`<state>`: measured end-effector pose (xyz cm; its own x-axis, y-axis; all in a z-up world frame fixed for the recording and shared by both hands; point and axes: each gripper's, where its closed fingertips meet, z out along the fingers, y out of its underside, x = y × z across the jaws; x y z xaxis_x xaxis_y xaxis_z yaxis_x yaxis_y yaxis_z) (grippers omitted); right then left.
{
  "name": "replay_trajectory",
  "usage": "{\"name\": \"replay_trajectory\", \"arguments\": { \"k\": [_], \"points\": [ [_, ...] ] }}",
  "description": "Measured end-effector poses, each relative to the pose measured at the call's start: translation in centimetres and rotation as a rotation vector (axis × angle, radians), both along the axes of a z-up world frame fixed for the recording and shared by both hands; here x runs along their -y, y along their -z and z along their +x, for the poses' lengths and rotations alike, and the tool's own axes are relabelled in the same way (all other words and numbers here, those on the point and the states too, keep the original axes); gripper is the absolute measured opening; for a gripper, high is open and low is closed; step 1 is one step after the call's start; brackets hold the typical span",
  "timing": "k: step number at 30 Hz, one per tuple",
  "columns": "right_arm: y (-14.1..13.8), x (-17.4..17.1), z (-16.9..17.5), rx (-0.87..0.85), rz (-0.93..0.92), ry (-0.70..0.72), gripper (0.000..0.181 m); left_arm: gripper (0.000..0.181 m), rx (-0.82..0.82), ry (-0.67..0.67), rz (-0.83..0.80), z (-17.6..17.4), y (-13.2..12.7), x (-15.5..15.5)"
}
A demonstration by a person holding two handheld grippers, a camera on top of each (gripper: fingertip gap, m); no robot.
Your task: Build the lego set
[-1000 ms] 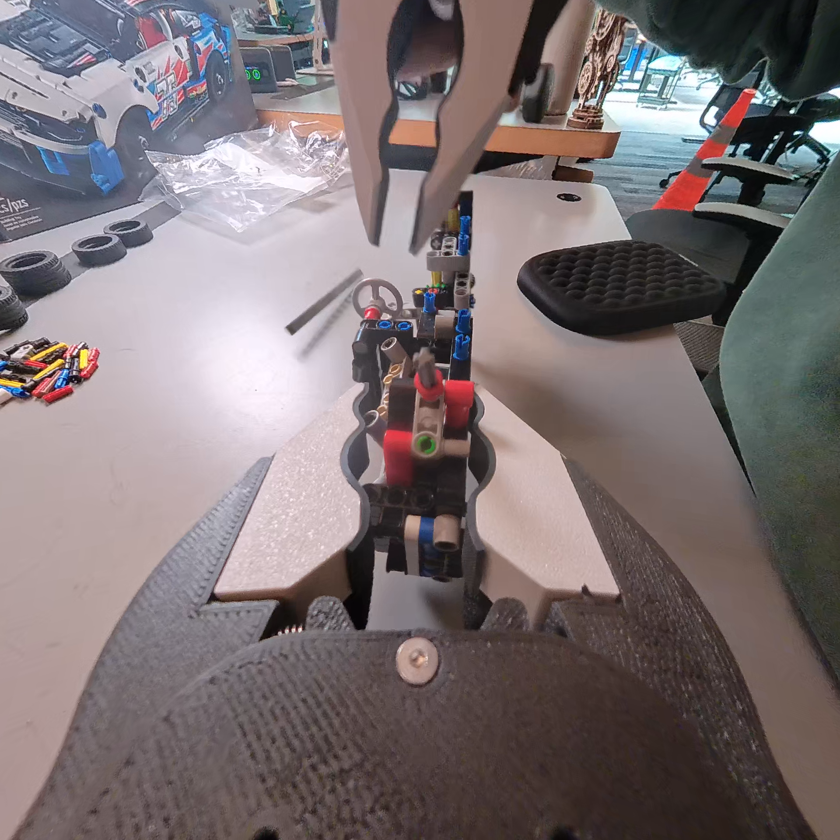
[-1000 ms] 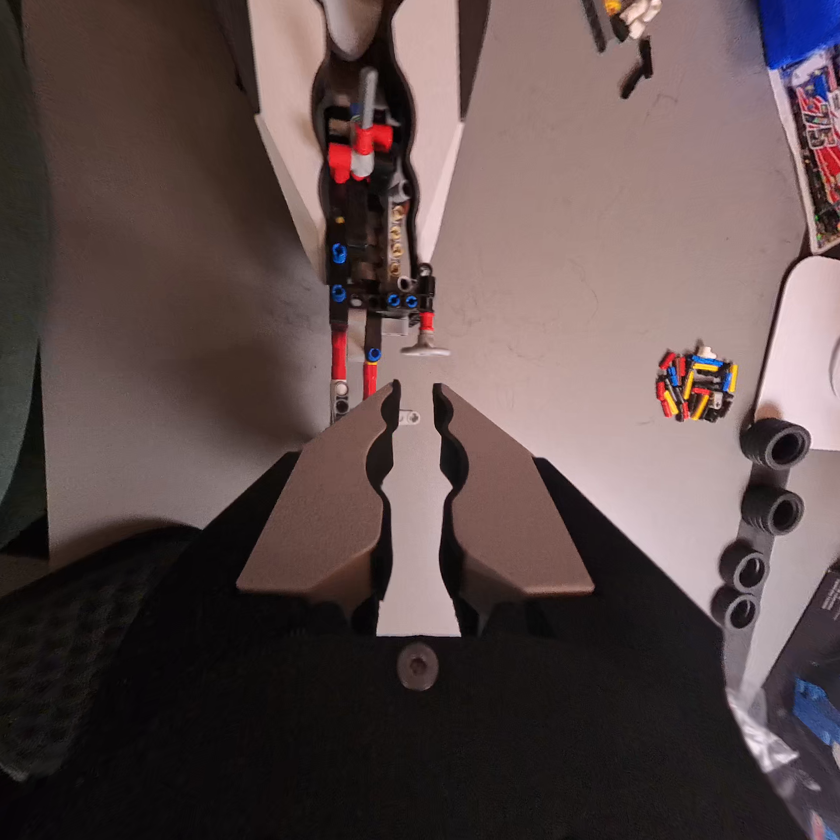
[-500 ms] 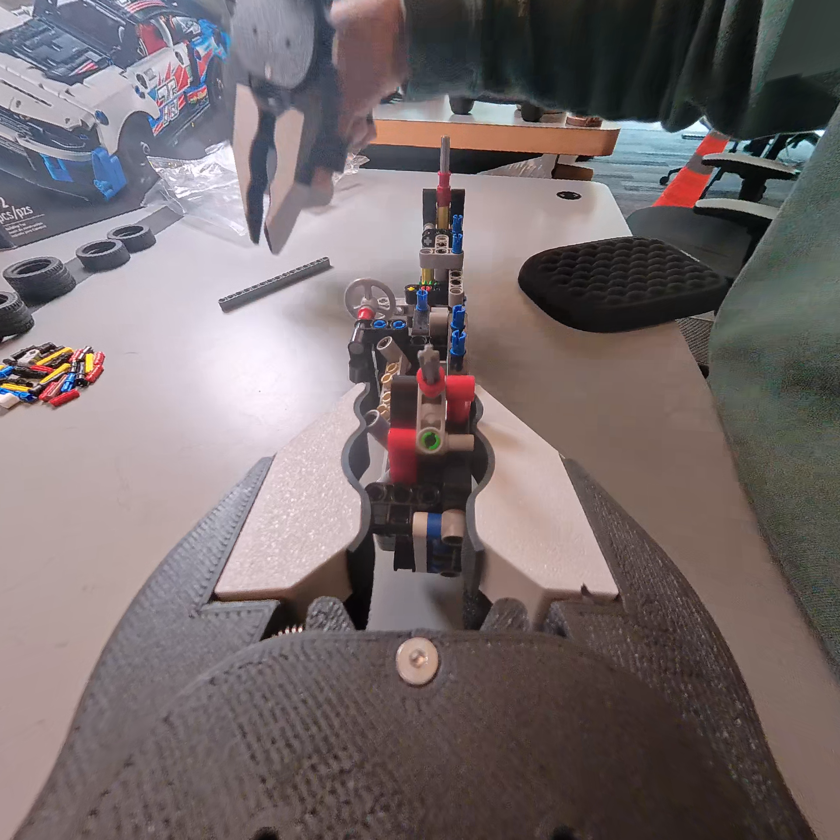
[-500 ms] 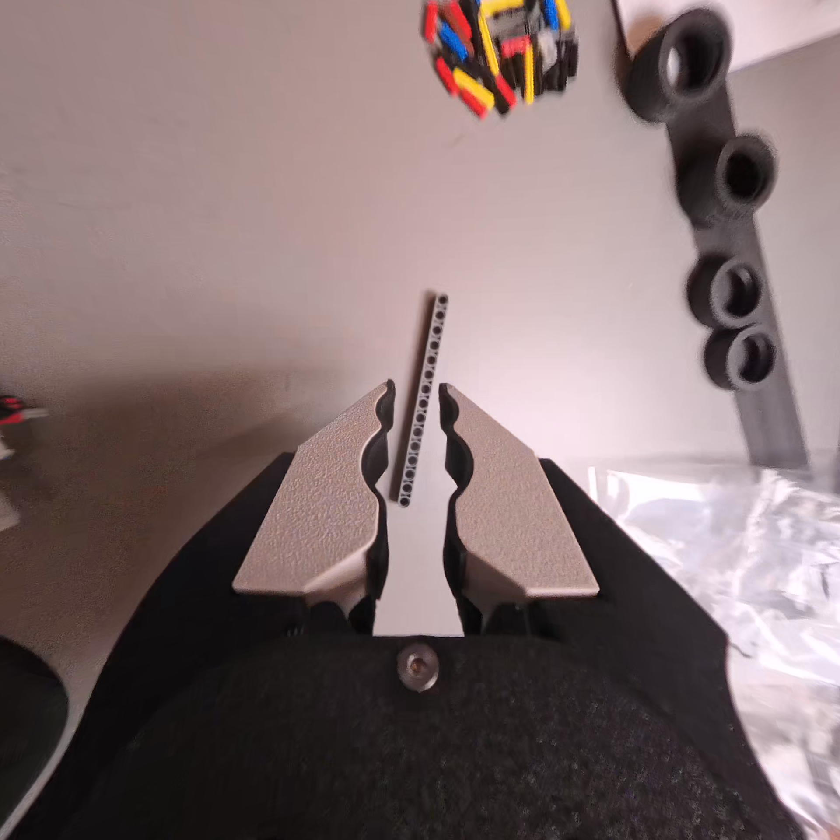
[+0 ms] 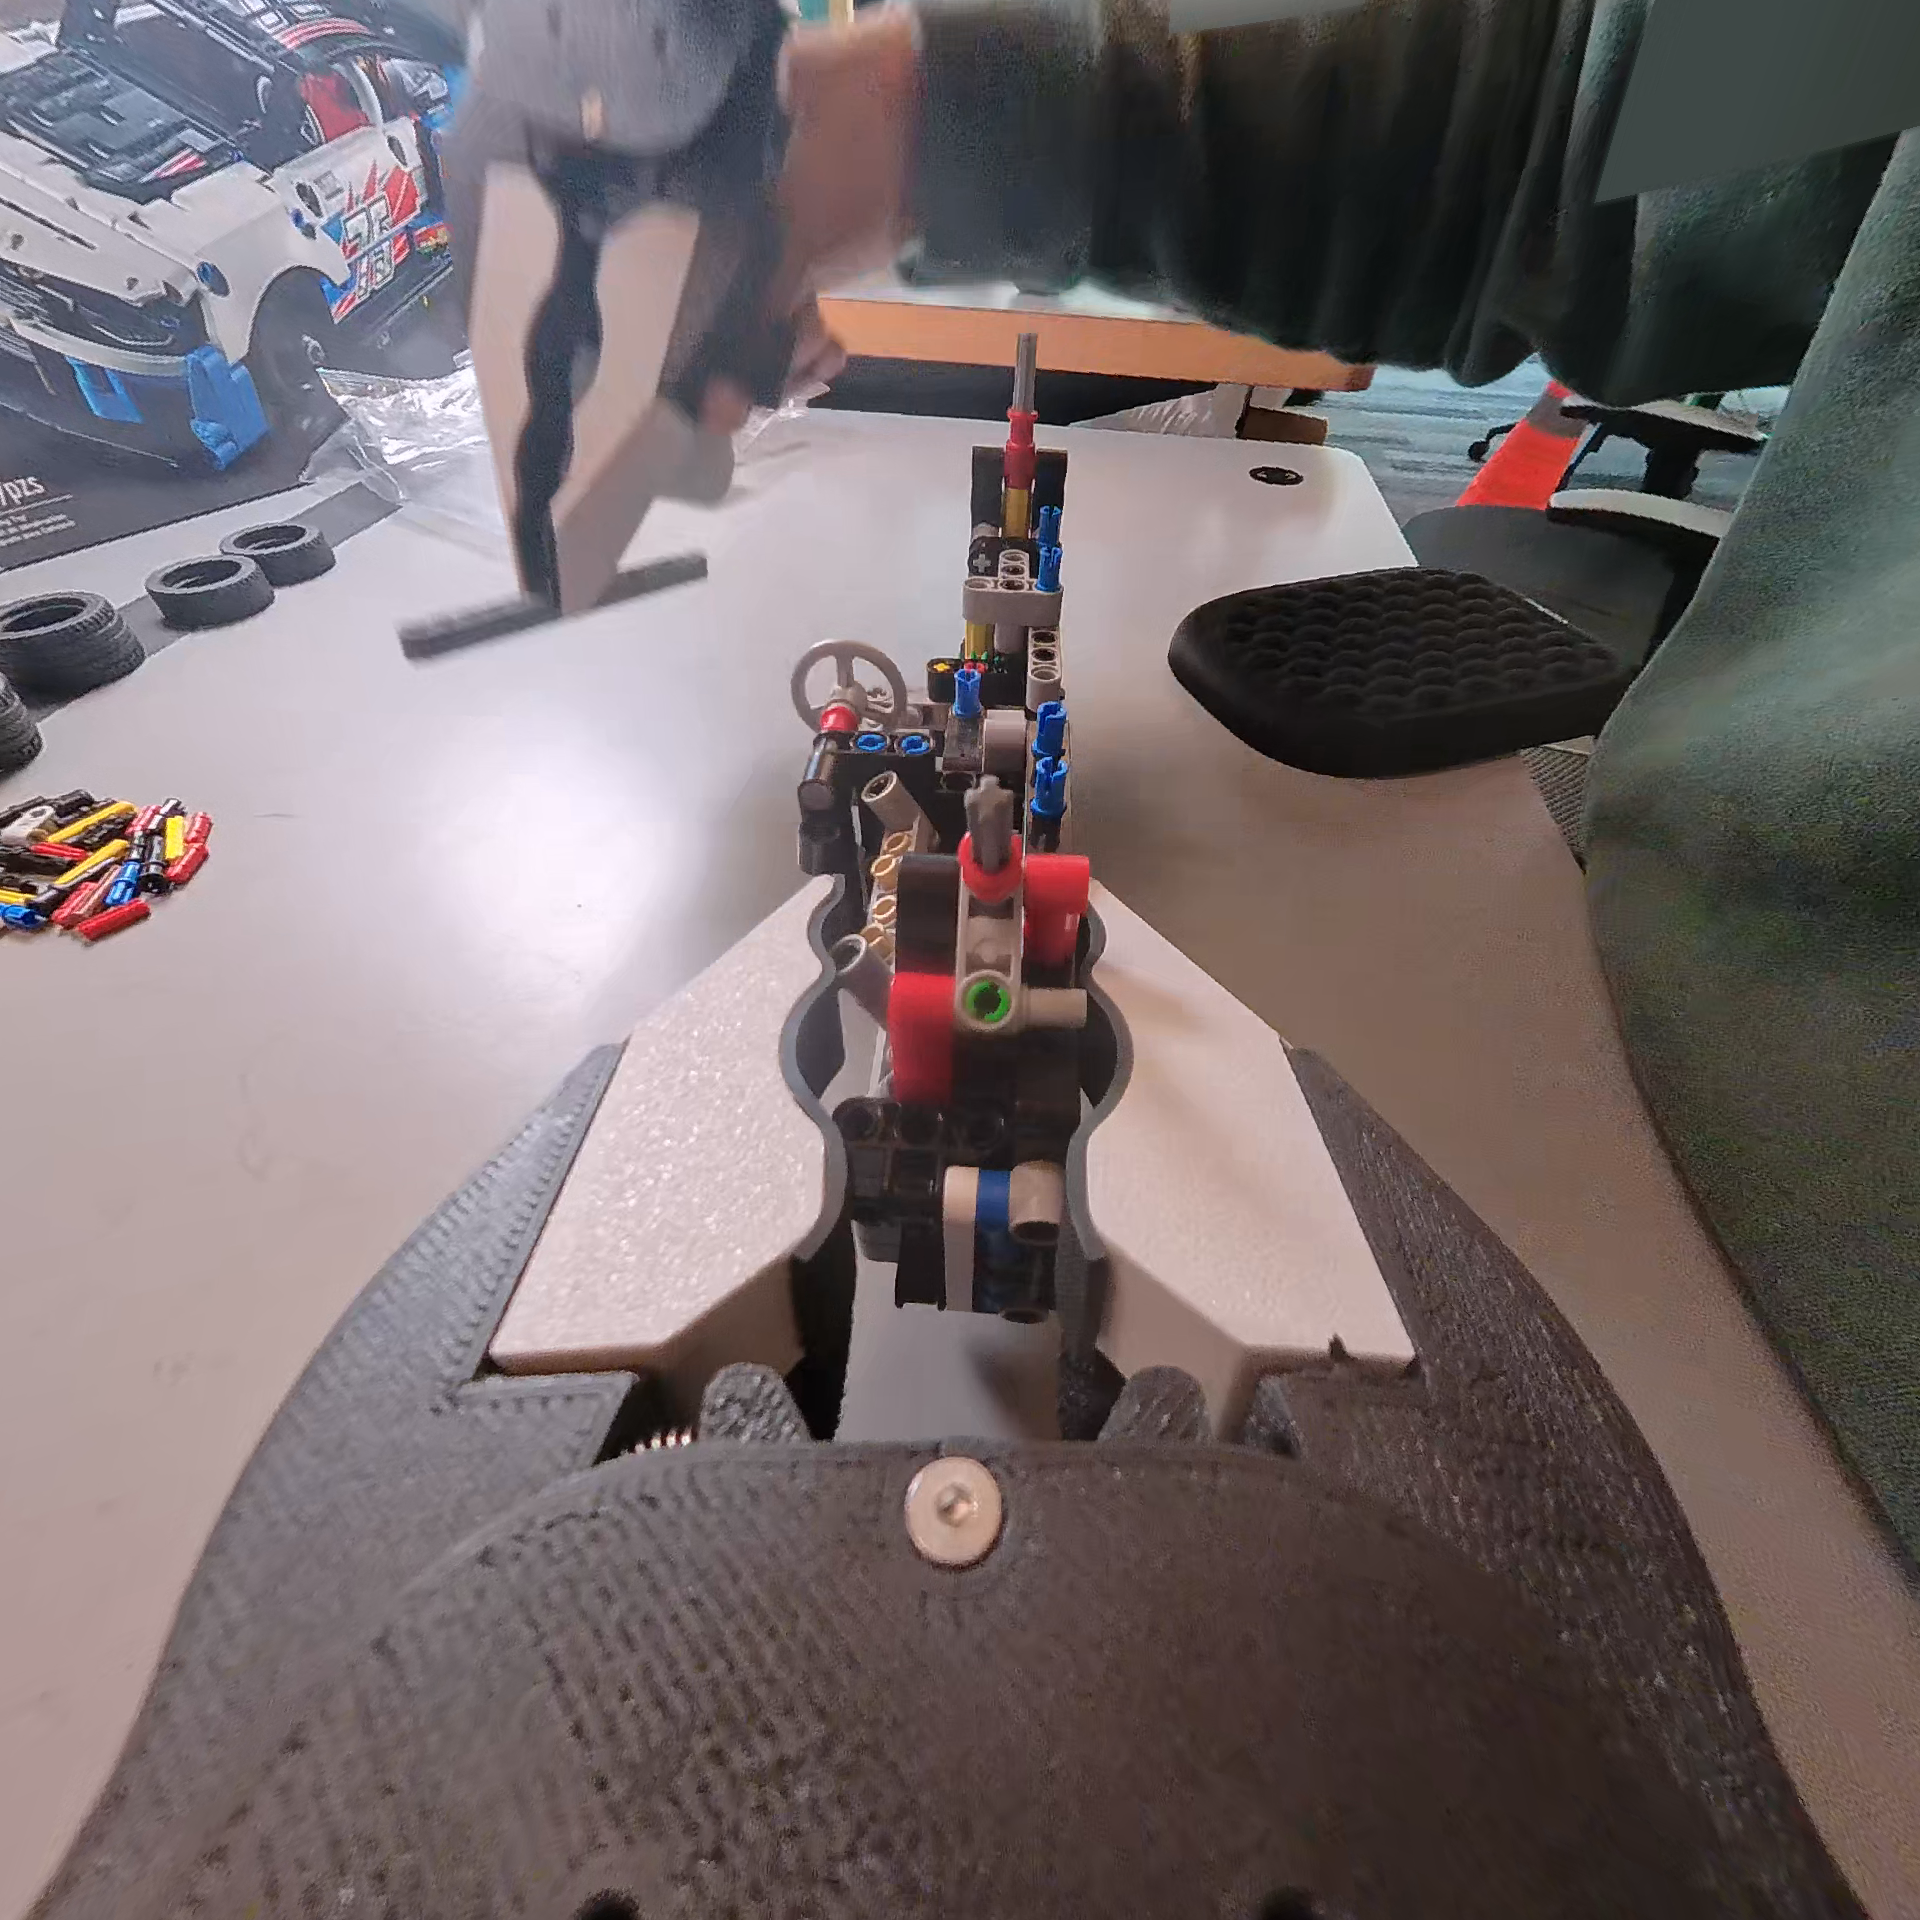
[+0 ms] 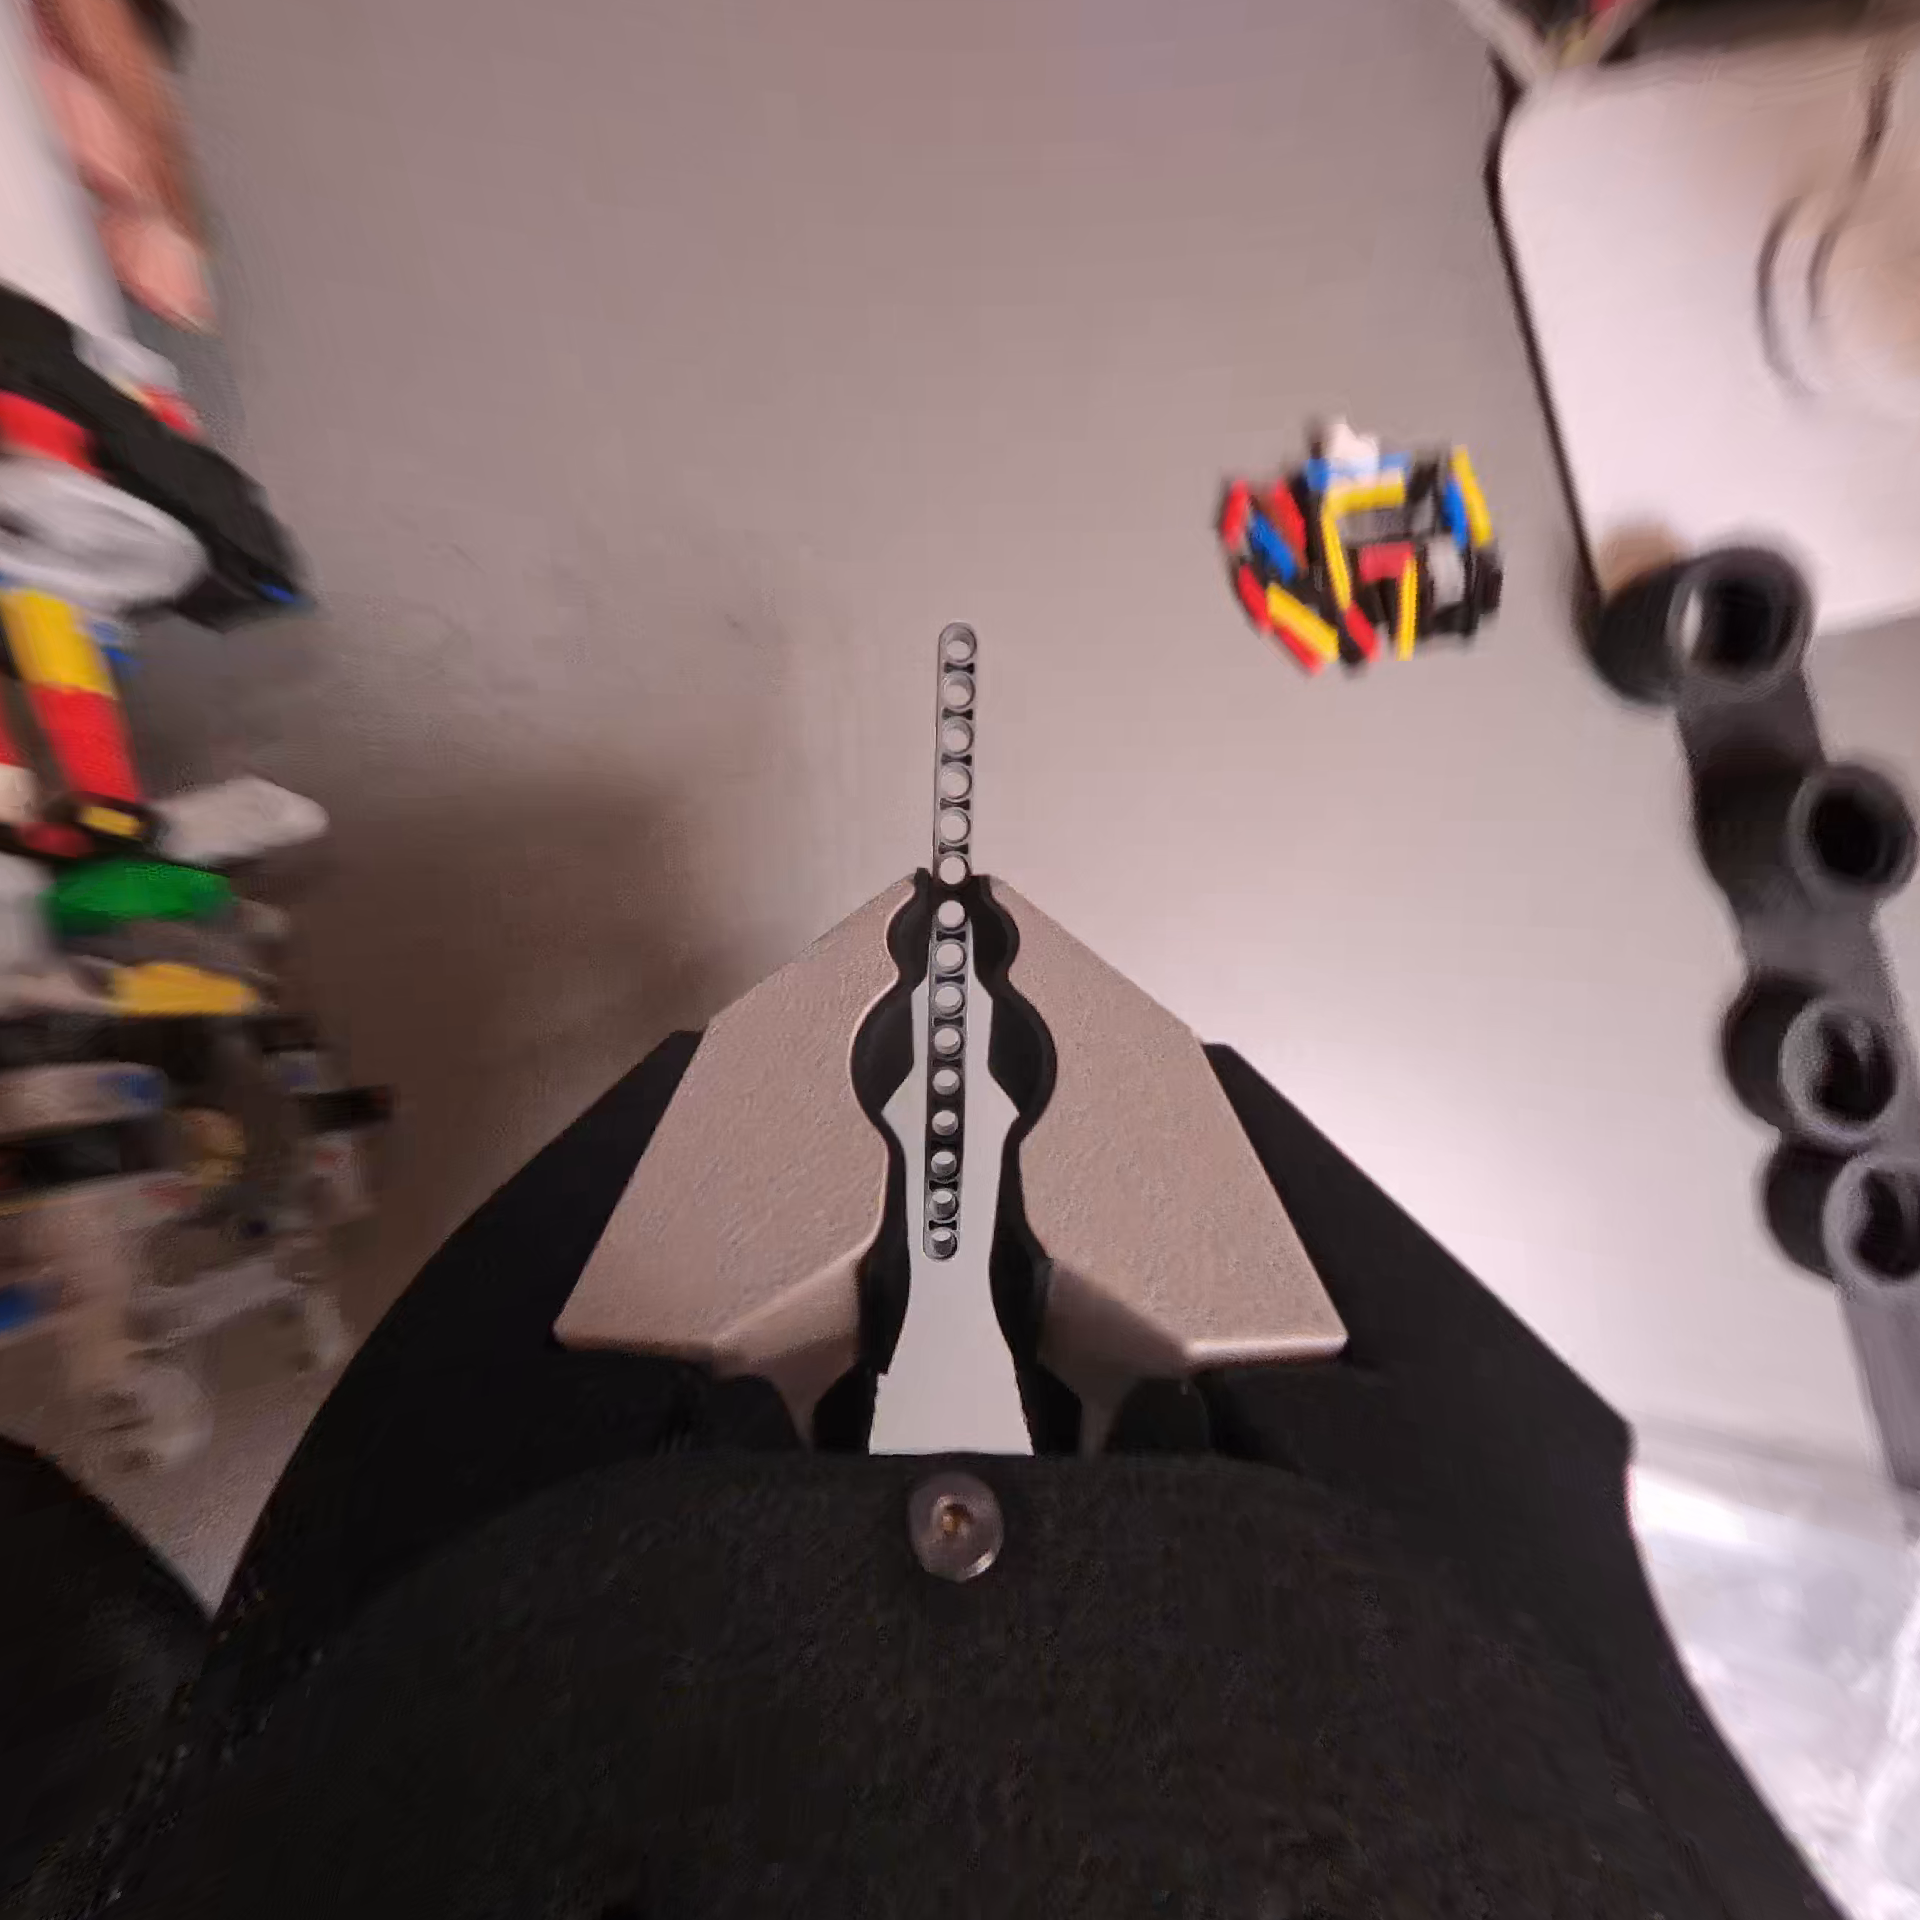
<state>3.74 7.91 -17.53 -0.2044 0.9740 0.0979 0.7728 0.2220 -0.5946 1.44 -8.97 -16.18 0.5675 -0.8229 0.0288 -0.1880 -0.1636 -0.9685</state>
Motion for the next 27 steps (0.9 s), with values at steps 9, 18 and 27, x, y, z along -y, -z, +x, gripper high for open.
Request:
{"name": "replay_trajectory", "arguments": {
  "k": [9, 18, 27],
  "points": [
    [-6.6, 16.1, -0.1, 0.146, 0.031, -0.407, 0.004, 0.038, -0.015, -0.008, -0.003, 0.0, 0.0, 0.1],
    [-4.5, 16.6, 1.0, 0.232, 0.061, -0.358, 0.004, 0.038, -0.033, -0.012, 0.004, 0.0, 0.0, 0.2],
    [-4.2, 16.6, 1.0, 0.252, 0.081, -0.336, 0.004, 0.038, -0.03, -0.014, 0.001, 0.1, 0.0, 0.2]
  ]
}}
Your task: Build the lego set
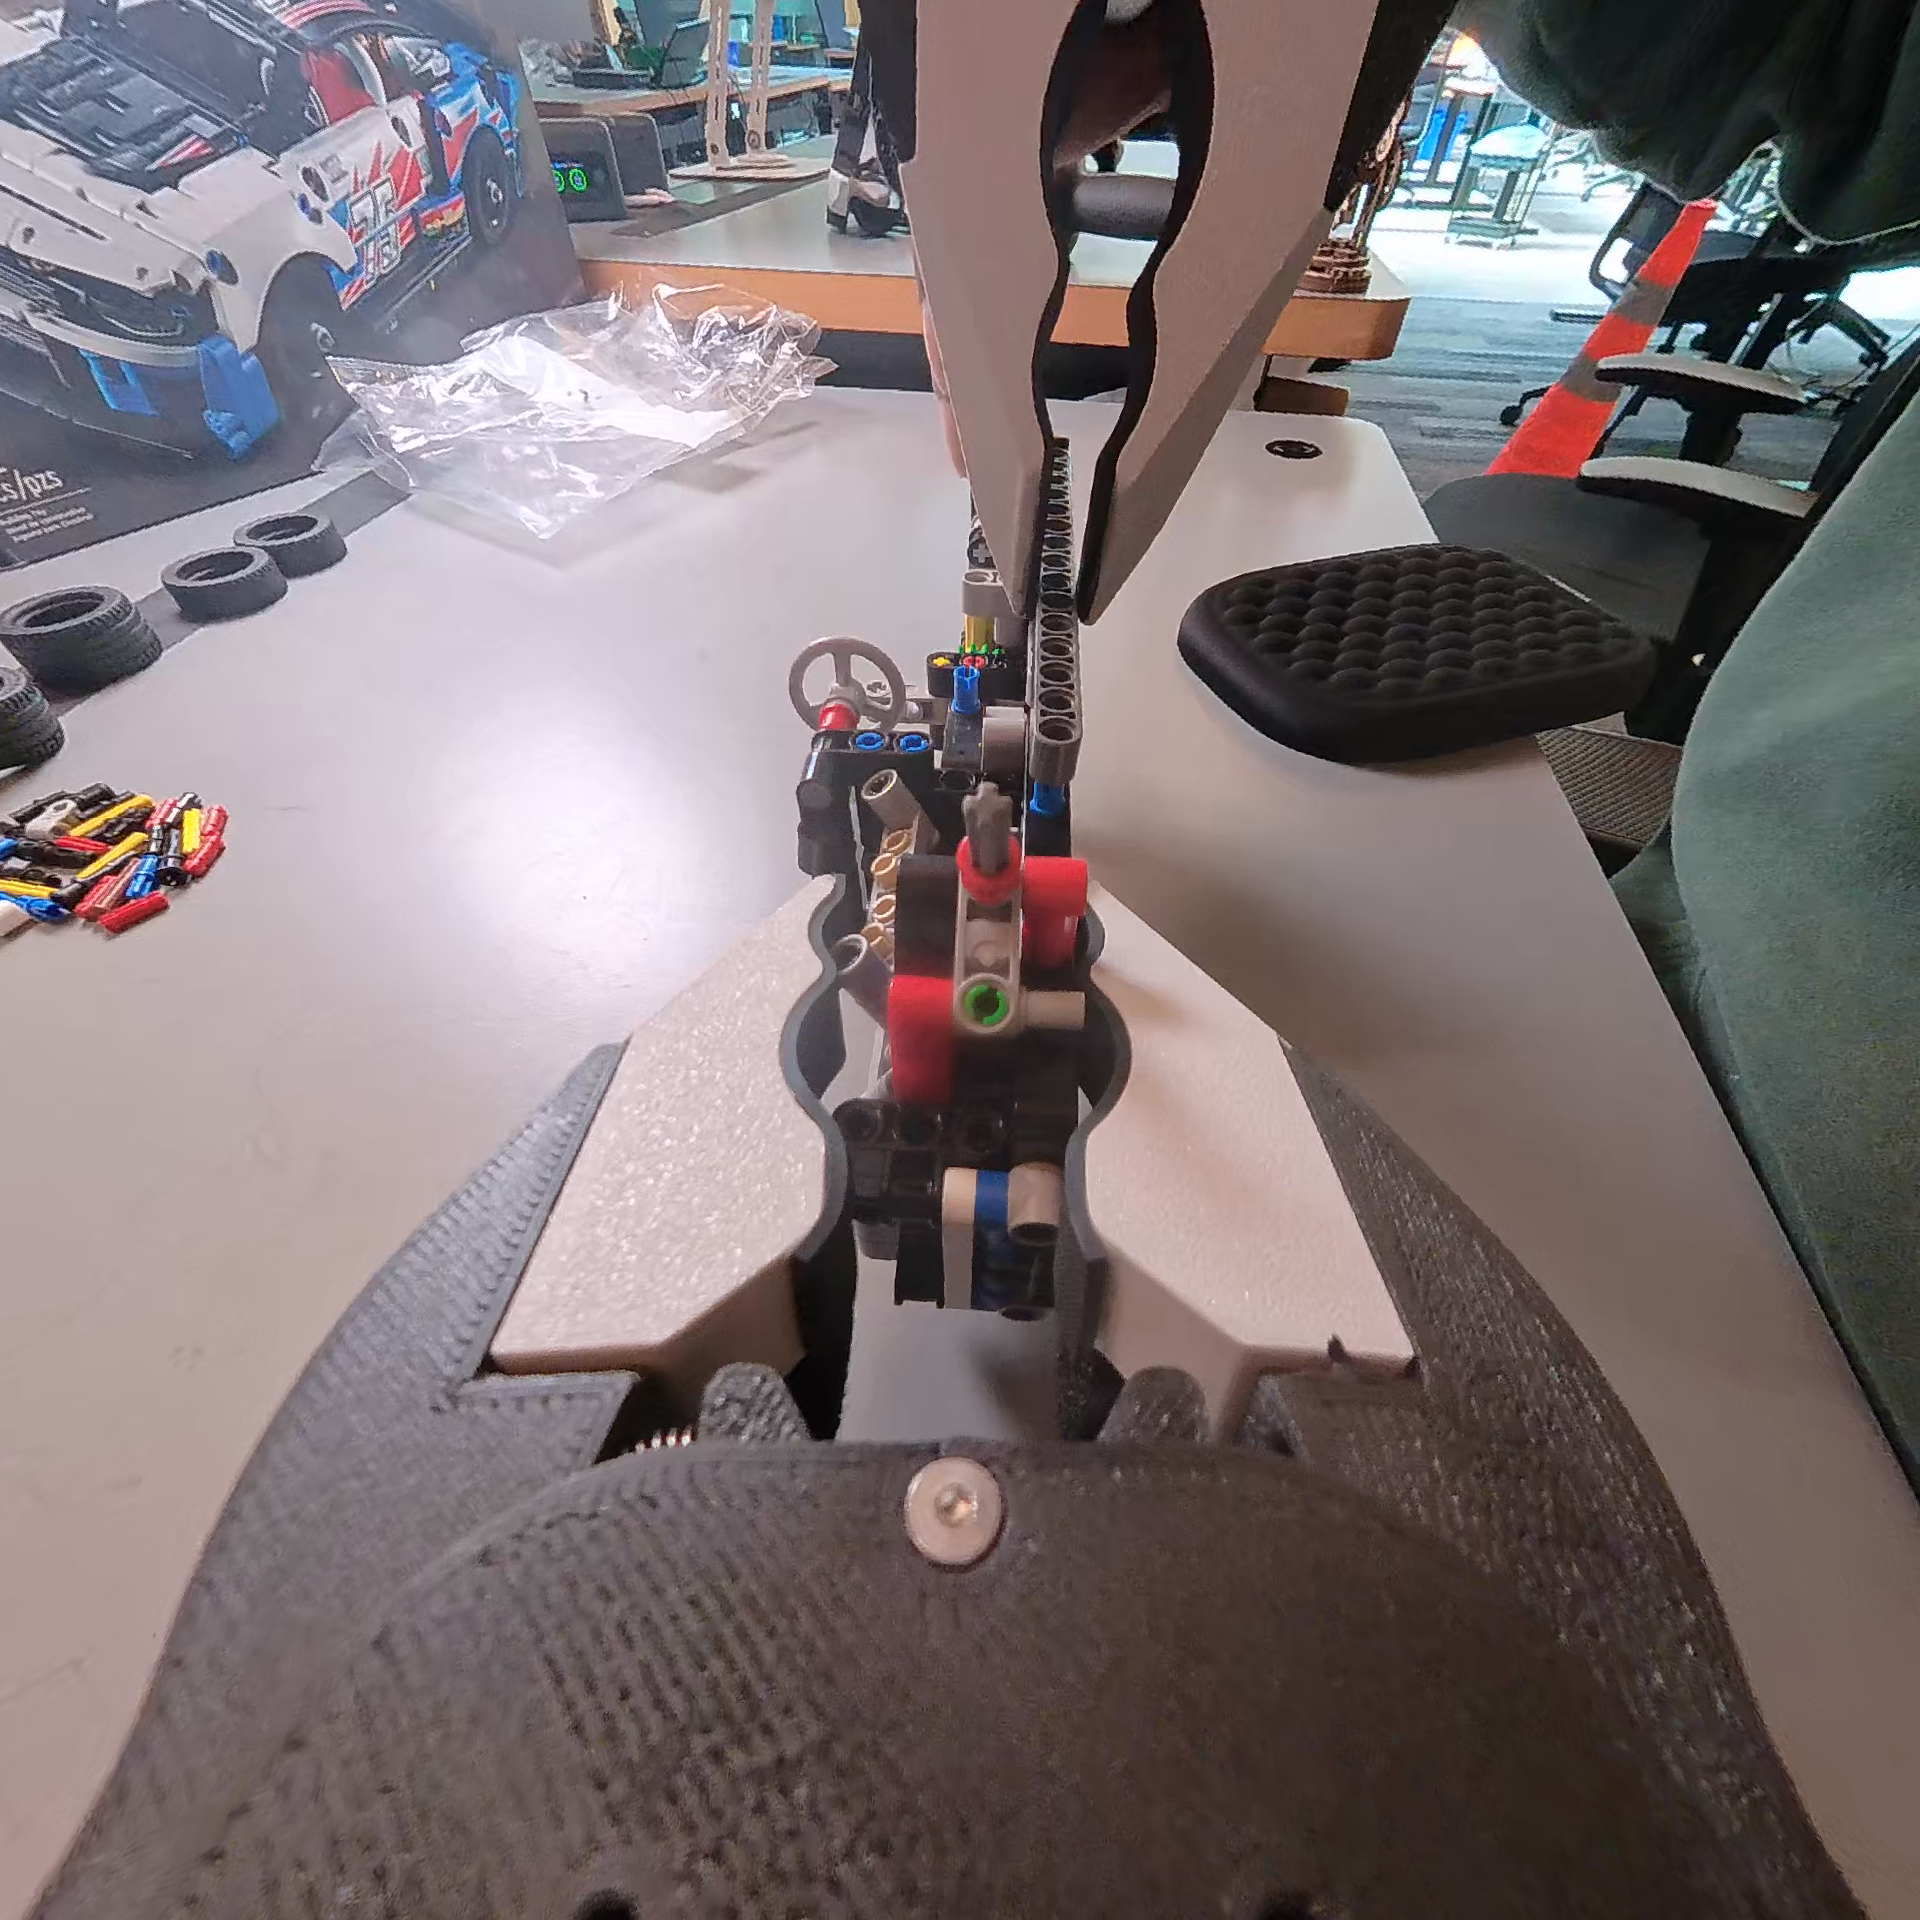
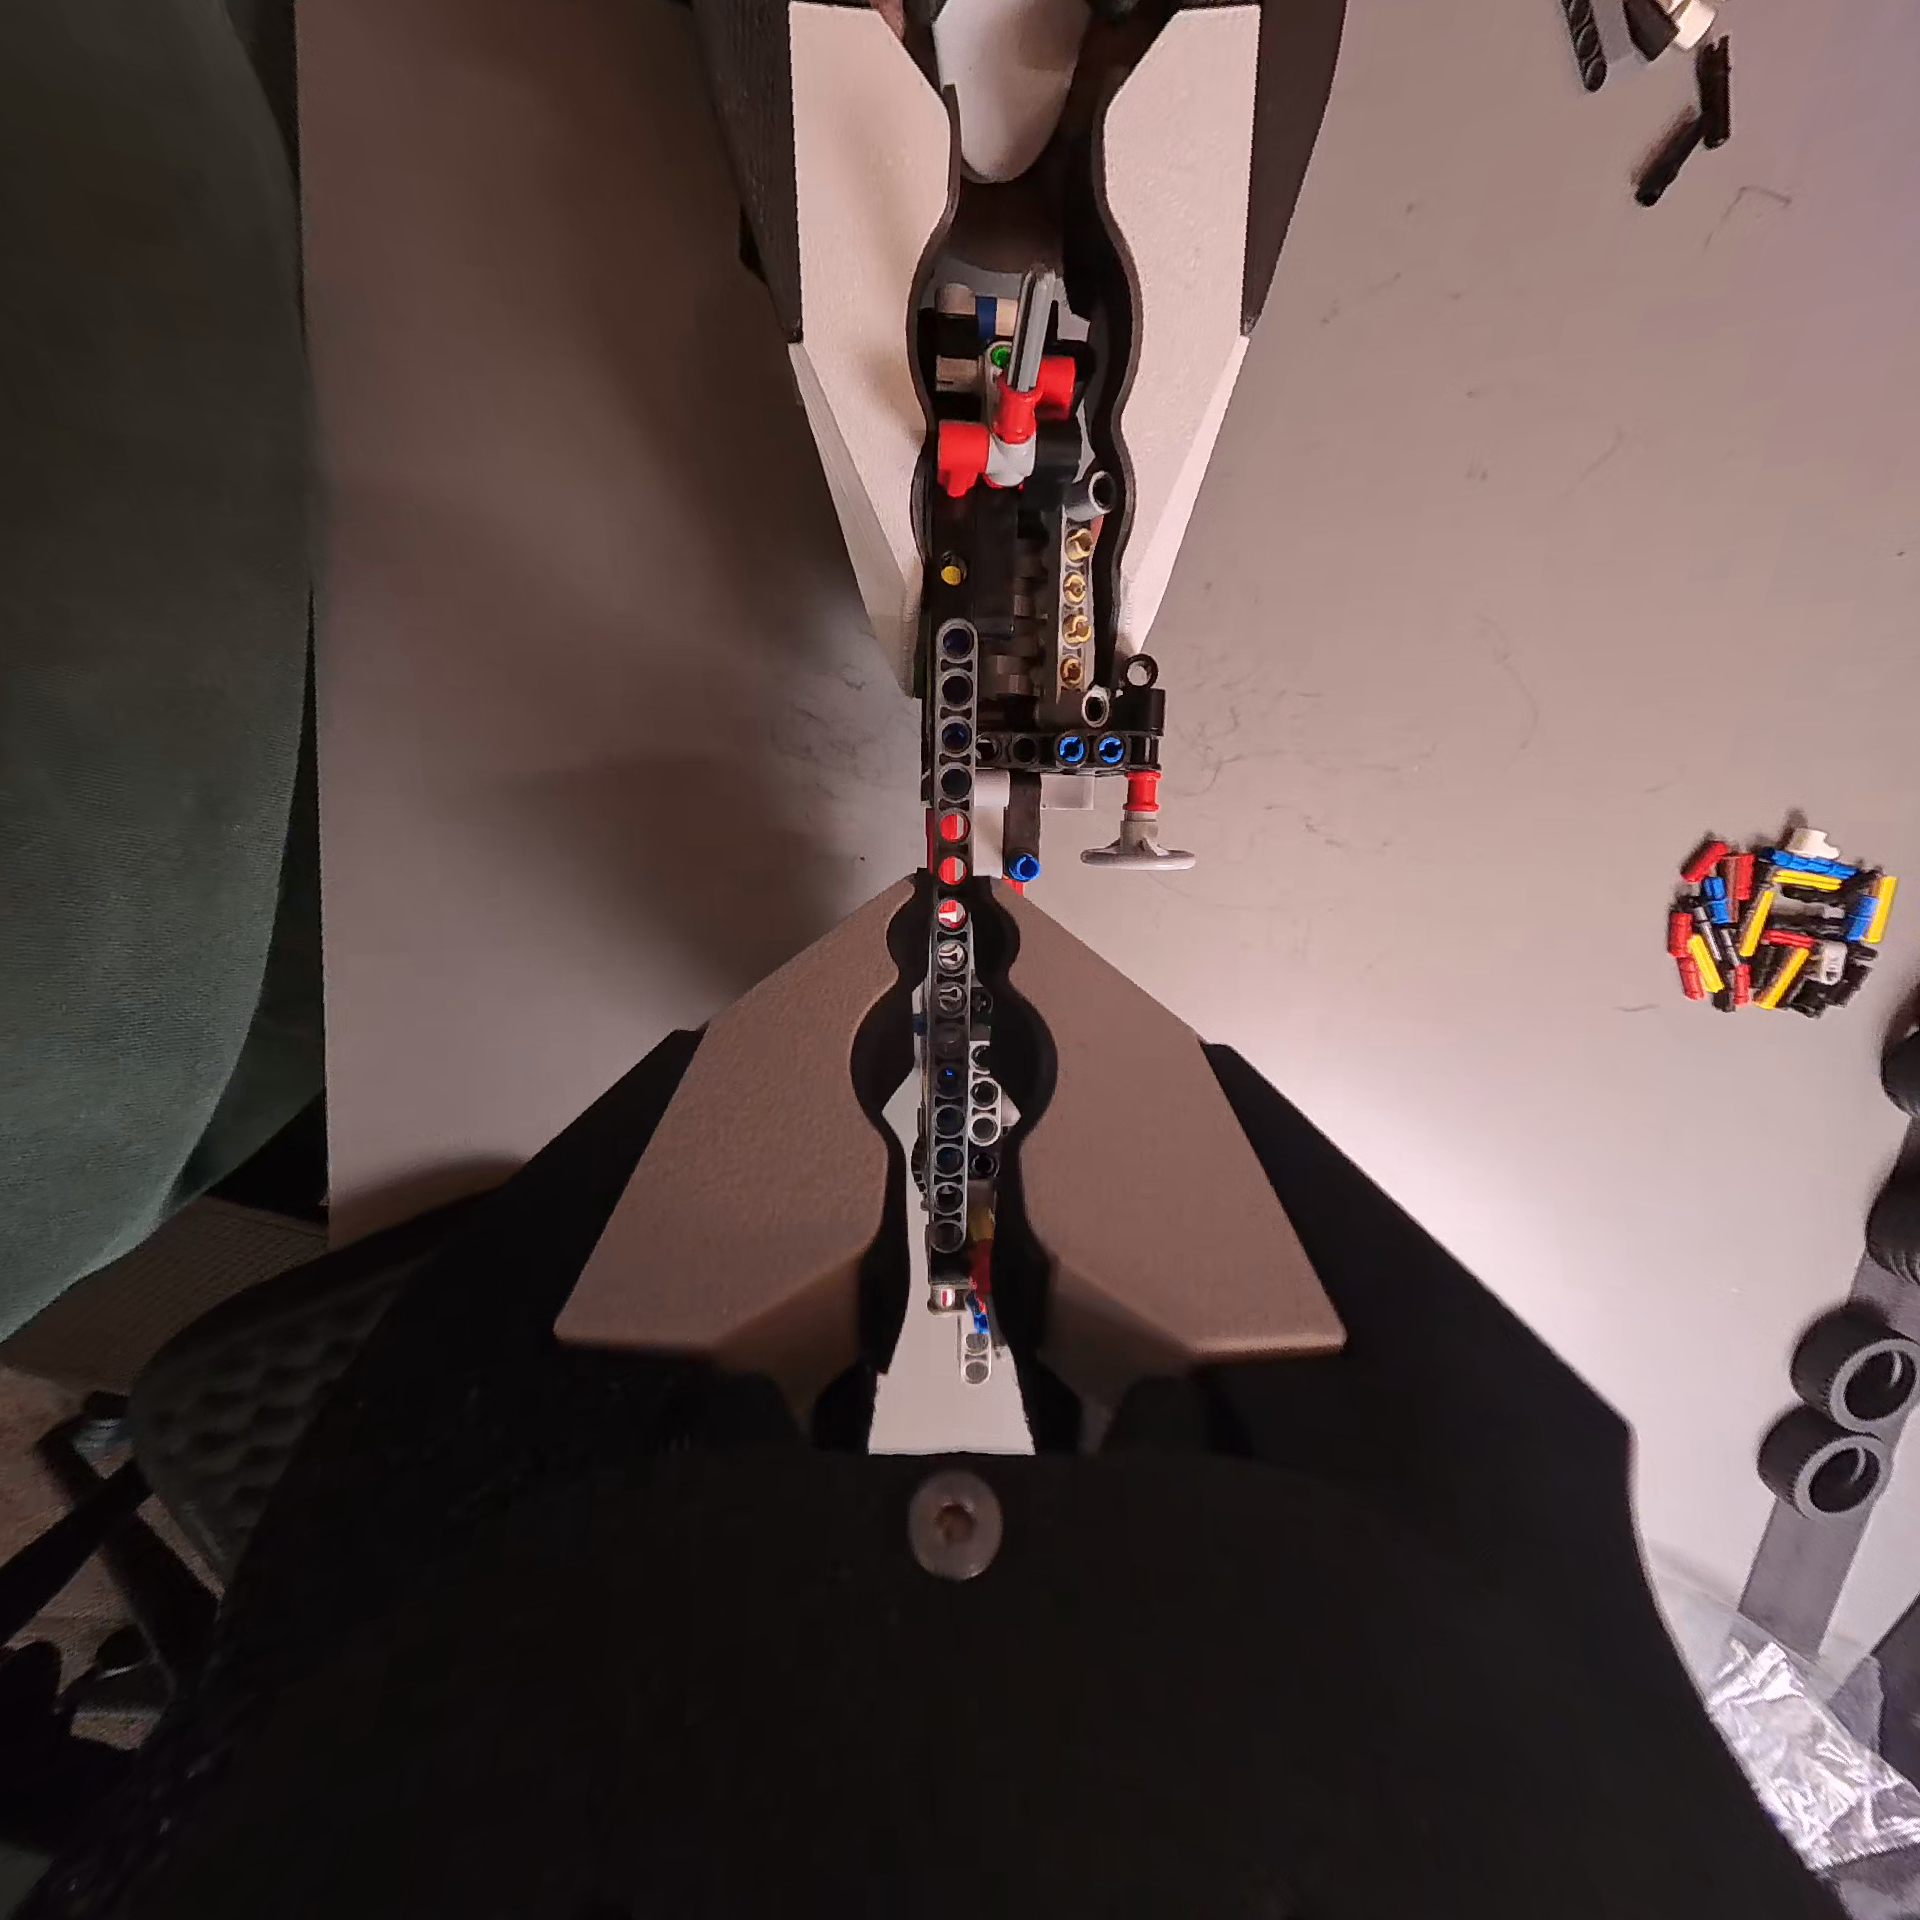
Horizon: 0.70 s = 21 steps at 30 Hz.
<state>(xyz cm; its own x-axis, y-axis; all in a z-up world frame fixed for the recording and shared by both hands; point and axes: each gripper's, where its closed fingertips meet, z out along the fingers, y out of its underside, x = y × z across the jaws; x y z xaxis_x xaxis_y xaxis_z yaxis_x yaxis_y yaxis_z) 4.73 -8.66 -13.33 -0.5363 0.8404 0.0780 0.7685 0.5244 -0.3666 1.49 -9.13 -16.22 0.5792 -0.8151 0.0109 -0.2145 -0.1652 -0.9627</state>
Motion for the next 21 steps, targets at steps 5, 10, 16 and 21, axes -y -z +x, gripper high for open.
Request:
{"name": "replay_trajectory", "arguments": {
  "k": [5, 10, 16, 21],
  "points": [
    [0.0, -0.2, -0.2, -0.007, 0.023, -0.011, 0.004, 0.038, 0.003, -0.003, -0.003, -0.1, 0.0, -0.1],
    [0.2, -0.1, -0.2, -0.008, 0.009, -0.022, 0.007, 0.038, -0.004, 0.002, 0.005, 0.0, 0.0, 0.0],
    [0.1, 0.3, -0.4, -0.019, 0.001, -0.042, 0.012, 0.038, -0.005, 0.003, 0.006, 0.0, 0.0, 0.0],
    [-0.1, 0.8, -1.0, -0.046, -0.013, -0.06, 0.014, 0.038, -0.005, 0.004, 0.006, 0.1, 0.0, 0.0]
  ]
}}
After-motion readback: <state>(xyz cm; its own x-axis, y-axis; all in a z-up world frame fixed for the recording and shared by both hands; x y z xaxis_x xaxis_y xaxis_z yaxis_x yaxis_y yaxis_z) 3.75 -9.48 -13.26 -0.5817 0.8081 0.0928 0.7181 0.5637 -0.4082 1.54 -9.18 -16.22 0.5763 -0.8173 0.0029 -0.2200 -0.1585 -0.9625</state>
